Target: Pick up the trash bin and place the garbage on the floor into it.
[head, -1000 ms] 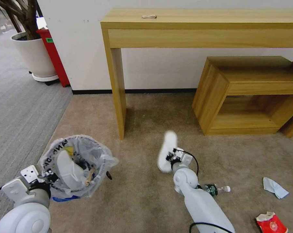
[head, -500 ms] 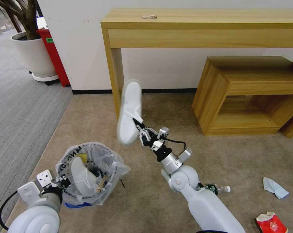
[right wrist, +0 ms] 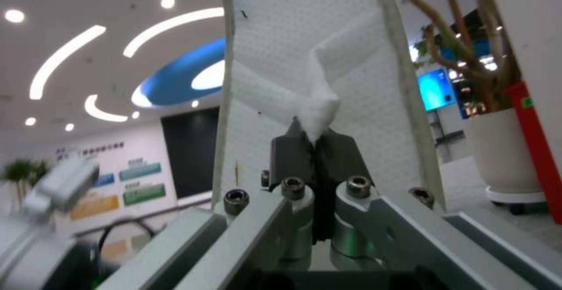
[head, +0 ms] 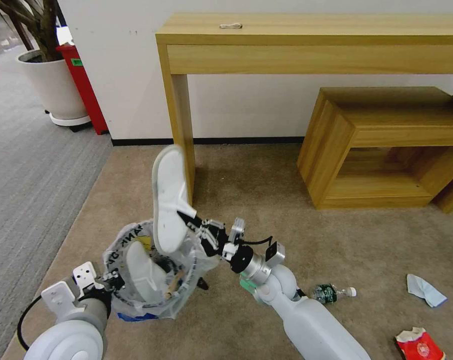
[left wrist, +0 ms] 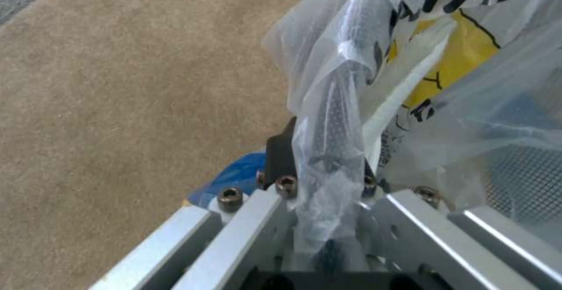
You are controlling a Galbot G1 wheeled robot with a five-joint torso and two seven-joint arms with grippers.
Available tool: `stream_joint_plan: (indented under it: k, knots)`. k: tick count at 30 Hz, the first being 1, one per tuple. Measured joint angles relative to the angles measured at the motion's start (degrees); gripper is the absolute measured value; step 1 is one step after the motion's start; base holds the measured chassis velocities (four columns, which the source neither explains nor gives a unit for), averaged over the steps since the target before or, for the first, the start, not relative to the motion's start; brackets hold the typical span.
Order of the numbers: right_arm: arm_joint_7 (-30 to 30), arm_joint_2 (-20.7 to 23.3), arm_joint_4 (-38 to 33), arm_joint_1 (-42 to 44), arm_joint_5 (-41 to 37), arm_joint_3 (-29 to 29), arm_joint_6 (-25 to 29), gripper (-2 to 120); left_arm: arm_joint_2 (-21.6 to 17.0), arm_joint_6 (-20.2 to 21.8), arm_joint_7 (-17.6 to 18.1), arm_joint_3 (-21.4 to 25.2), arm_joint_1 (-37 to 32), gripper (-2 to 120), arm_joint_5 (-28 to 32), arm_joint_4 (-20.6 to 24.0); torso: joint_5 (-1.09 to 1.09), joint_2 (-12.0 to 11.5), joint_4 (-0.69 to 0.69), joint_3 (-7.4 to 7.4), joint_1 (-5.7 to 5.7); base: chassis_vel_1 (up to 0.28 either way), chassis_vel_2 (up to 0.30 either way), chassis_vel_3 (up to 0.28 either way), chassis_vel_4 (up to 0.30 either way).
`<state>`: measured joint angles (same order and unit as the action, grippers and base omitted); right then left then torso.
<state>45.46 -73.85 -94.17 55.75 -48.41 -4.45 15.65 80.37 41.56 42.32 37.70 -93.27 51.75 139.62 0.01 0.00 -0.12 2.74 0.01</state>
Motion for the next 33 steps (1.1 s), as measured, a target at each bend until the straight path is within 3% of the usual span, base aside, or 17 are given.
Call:
stream_joint_plan:
  k: [8, 24, 27, 28, 32, 33]
  knots:
    - [3.2, 0.1, 1.16, 0.06, 5.59, 0.18, 0.23, 0, -0.16, 0.4, 0.16, -0.04, -0.99, 0, 1.14, 2.11, 0.0, 0.0, 0.0, 0.0, 0.0, 0.0, 0.0, 0.0, 0.0]
    - [2.66, 1.69, -0.55, 1.58, 7.51, 3.36, -0.21, 56, -1.58, 0.6, 1.1, 2.91, 0.26, 0, 3.66, 1.75, 0.0, 0.0, 0.0, 0.0, 0.0, 0.0, 0.0, 0.0, 0.0]
    - [-4.67, 1.67, -3.33, 2.12, 7.96, 5.94, -0.47, 69, -2.06, 0.56, 1.66, 3.85, 1.04, 0, 3.75, 0.56, 0.0, 0.0, 0.0, 0.0, 0.0, 0.0, 0.0, 0.0, 0.0]
    - [-4.67, 1.67, -3.33, 2.12, 7.96, 5.94, -0.47, 69, -2.06, 0.56, 1.66, 3.85, 1.04, 0, 3.75, 0.56, 0.0, 0.0, 0.0, 0.0, 0.0, 0.0, 0.0, 0.0, 0.0]
    - [-19.46, 1.87, -7.26, 3.32, 12.63, 13.09, -2.29, 89, -2.71, -0.91, 2.13, 4.95, 1.95, 0, 0.73, -1.89, -0.01, 0.0, 0.01, 0.0, 0.0, 0.0, 0.0, 0.0, 0.0]
    - [-19.46, 1.87, -7.26, 3.32, 12.63, 13.09, -2.29, 89, -2.71, -0.91, 2.13, 4.95, 1.95, 0, 0.73, -1.89, -0.01, 0.0, 0.01, 0.0, 0.0, 0.0, 0.0, 0.0, 0.0]
